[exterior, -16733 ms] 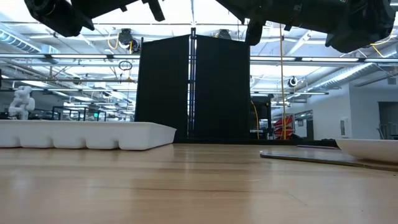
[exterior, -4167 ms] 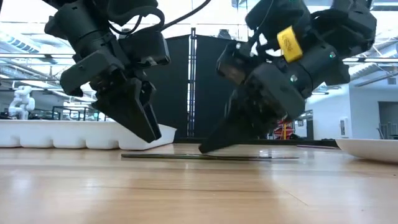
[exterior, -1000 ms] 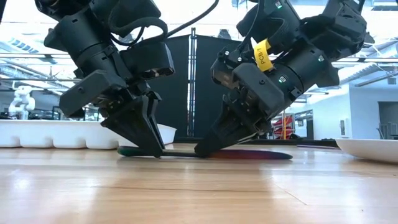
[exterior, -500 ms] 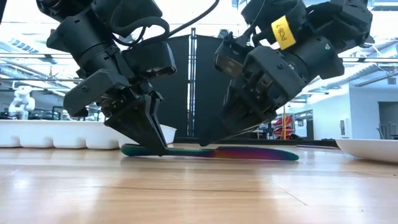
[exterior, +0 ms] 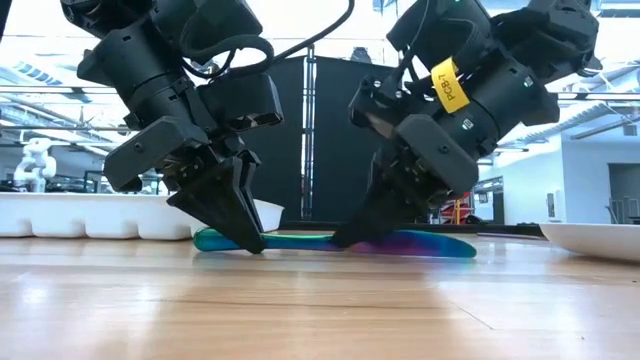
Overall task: Sort silverware
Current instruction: Put the iridescent knife into the white silverware tray
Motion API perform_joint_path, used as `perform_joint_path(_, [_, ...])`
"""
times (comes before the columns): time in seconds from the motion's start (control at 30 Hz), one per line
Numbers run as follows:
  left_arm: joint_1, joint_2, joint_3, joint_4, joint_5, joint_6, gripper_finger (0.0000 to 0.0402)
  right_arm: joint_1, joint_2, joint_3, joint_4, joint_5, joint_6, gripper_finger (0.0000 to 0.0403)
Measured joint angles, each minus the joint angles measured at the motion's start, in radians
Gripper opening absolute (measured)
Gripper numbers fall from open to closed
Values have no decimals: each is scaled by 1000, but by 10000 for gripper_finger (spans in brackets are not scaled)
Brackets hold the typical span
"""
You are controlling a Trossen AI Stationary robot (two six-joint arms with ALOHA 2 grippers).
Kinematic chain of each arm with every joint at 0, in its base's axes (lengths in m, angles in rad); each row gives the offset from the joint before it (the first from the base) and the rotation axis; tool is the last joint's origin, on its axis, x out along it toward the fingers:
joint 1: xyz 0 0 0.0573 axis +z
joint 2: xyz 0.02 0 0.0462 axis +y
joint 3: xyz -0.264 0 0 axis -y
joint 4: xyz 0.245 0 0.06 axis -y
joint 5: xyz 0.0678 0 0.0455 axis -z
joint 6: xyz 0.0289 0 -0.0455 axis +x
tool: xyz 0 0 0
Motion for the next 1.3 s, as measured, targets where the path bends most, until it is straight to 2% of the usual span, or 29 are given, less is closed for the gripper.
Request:
perform_joint_path(0.23, [0, 0, 0, 1, 0, 0, 29, 3, -5, 5, -105, 4, 58, 86])
perform_joint_path(0.33, [0, 0, 0, 2, 0, 0, 13, 3, -5, 6, -115, 2, 60, 59])
perform_joint_path(0.43, [0, 0, 0, 3, 0, -1, 12, 4, -5, 5, -119, -6, 52, 15])
perform_joint_path(0.57, [0, 0, 0, 7, 0, -1, 16, 4, -5, 4, -121, -6, 38, 5])
perform_joint_path(0.67, [0, -7, 0, 7, 1, 0, 36, 11, -5, 3, -114, 3, 11, 2])
perform_joint_path(0.87, [2, -66, 5, 4, 34, -20, 116, 52, -1, 1, -74, 78, -105, 0])
perform_joint_path(1.07, [23, -161, 5, 10, 202, -61, 175, 108, 1, 27, -85, 172, -257, 0])
perform_joint_path(1.3, [68, -208, 6, 56, 372, -181, 192, 193, 1, 121, -87, 332, -565, 0])
